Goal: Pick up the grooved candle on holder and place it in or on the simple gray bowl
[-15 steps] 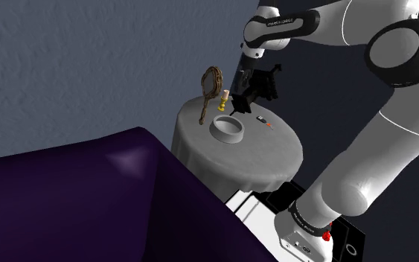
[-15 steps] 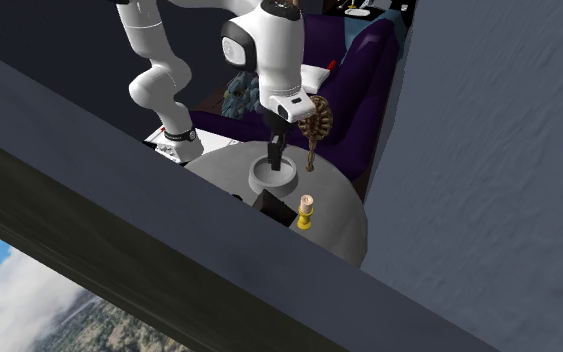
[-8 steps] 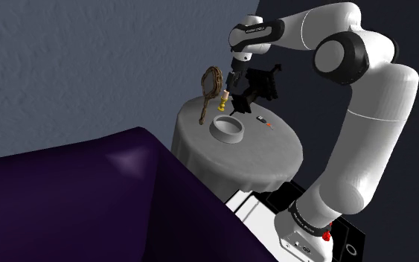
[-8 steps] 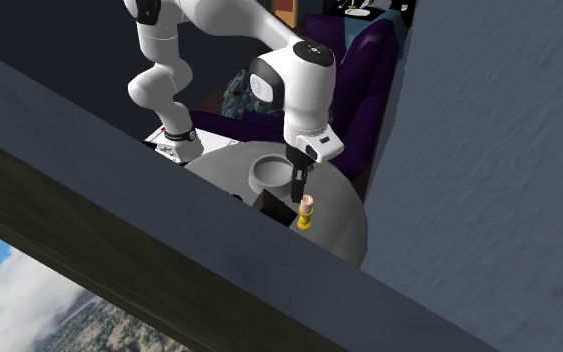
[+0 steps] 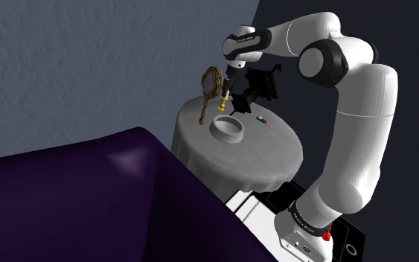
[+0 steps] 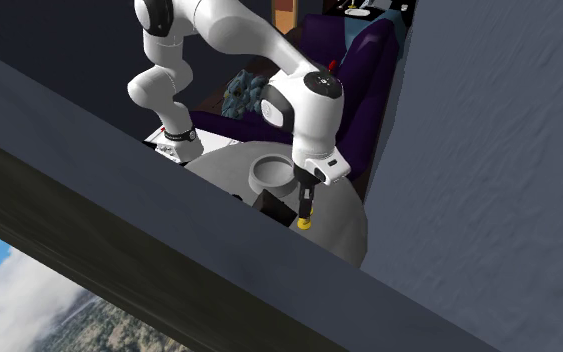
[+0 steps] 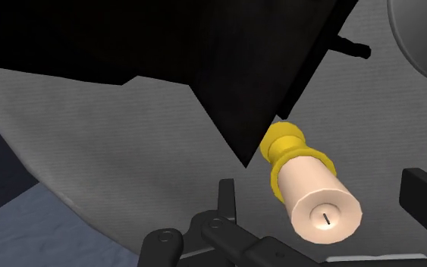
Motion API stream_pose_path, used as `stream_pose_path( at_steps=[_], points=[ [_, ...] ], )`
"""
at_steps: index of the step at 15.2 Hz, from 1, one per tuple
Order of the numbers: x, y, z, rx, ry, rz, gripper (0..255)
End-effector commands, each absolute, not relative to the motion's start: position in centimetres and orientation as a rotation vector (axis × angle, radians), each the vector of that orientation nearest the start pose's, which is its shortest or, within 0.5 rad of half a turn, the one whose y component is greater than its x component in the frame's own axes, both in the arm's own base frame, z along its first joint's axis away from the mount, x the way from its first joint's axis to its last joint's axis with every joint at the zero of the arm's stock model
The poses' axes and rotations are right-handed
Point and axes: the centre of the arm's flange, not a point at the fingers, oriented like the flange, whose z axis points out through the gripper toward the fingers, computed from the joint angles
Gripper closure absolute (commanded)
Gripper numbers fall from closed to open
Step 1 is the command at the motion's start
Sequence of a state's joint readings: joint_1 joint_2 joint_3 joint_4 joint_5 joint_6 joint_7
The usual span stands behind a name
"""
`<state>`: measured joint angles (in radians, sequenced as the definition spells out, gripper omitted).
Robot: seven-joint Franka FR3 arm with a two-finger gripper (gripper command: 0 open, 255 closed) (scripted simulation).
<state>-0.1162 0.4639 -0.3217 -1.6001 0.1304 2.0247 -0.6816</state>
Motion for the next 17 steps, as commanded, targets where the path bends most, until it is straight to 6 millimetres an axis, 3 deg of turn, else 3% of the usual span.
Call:
stream_pose_path(
  at_steps=[1,9,10,17],
  points=[
    [62.57,-25.45,36.40,-3.137,-0.341,0.039,0],
    [62.58,-25.45,36.41,-3.137,-0.341,0.039,0],
    [62.58,-25.45,36.41,-3.137,-0.341,0.039,255],
    [62.58,-25.45,36.40,-3.137,-0.341,0.039,255]
  ],
)
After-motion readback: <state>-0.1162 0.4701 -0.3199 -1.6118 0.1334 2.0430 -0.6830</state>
